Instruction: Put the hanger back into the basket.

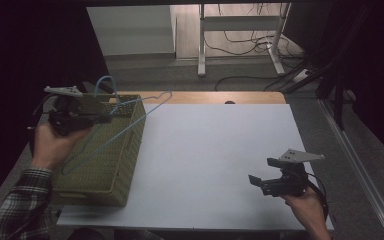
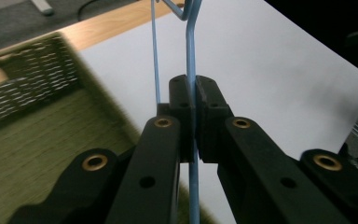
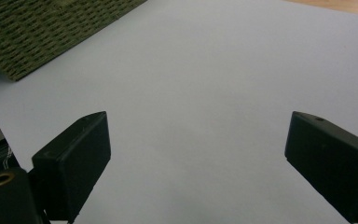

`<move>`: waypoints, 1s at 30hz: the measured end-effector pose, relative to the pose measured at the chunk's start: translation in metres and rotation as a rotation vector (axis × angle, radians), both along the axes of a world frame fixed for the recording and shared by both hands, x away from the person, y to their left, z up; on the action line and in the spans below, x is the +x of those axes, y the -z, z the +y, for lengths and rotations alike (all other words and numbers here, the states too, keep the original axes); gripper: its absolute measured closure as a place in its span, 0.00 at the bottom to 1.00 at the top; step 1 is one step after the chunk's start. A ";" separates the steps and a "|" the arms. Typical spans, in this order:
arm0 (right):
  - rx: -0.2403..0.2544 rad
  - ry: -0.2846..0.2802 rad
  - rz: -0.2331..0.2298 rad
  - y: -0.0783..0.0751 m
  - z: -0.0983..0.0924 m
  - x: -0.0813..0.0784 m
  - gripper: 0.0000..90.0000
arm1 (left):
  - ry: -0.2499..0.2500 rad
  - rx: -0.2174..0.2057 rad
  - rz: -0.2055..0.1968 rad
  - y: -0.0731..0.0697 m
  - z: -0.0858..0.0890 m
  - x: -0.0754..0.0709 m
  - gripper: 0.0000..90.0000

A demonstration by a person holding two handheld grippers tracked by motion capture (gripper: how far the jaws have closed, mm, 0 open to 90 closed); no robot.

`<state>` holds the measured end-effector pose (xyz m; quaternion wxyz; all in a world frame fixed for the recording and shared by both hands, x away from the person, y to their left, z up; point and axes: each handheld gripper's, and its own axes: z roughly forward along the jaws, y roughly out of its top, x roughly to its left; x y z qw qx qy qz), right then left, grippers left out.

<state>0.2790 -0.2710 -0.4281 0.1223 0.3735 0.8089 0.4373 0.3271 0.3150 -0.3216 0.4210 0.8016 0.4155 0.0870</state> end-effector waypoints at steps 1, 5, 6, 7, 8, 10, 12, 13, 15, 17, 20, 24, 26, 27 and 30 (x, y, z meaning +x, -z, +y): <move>-0.002 0.005 0.002 0.002 -0.003 0.000 0.07 | -0.011 0.004 -0.004 0.001 0.007 -0.001 0.97; -0.004 0.015 0.003 0.003 -0.007 -0.002 0.06 | -0.043 0.015 -0.021 0.006 0.035 -0.003 0.97; -0.002 0.019 0.005 0.003 -0.009 -0.002 0.06 | -0.049 0.022 -0.022 0.008 0.041 -0.003 0.97; -0.001 0.024 0.008 0.004 -0.010 -0.002 0.06 | -0.058 0.026 -0.020 0.010 0.047 -0.004 0.97; 0.002 0.029 0.014 0.004 -0.012 -0.003 0.06 | -0.069 0.025 -0.018 0.012 0.052 -0.005 0.97; 0.007 0.041 0.016 0.004 -0.015 -0.003 0.06 | -0.082 0.026 -0.017 0.017 0.062 -0.006 0.97; 0.006 0.044 0.017 0.004 -0.016 -0.003 0.06 | -0.097 0.023 -0.017 0.022 0.070 -0.008 0.97; 0.006 0.045 0.017 0.005 -0.016 -0.003 0.06 | -0.101 0.020 -0.018 0.025 0.074 -0.009 0.97; 0.004 0.047 0.019 0.006 -0.017 -0.003 0.06 | -0.116 0.015 -0.018 0.031 0.081 -0.010 0.97; -0.005 0.047 0.024 0.008 -0.016 -0.003 0.06 | -0.126 -0.001 -0.018 0.039 0.087 -0.011 0.97; -0.011 0.046 0.025 0.009 -0.016 -0.003 0.06 | -0.137 -0.014 -0.015 0.053 0.093 -0.009 0.97; -0.017 0.042 0.030 0.011 -0.015 -0.003 0.06 | -0.161 -0.028 -0.007 0.074 0.097 -0.003 0.97; -0.021 0.042 0.033 0.012 -0.014 -0.002 0.06 | -0.173 -0.035 0.005 0.085 0.098 0.000 0.97; -0.025 0.041 0.034 0.013 -0.014 -0.002 0.06 | -0.185 -0.032 0.030 0.096 0.098 0.004 0.97; -0.026 0.043 0.037 0.015 -0.014 -0.002 0.06 | -0.207 -0.019 0.067 0.106 0.099 0.008 0.97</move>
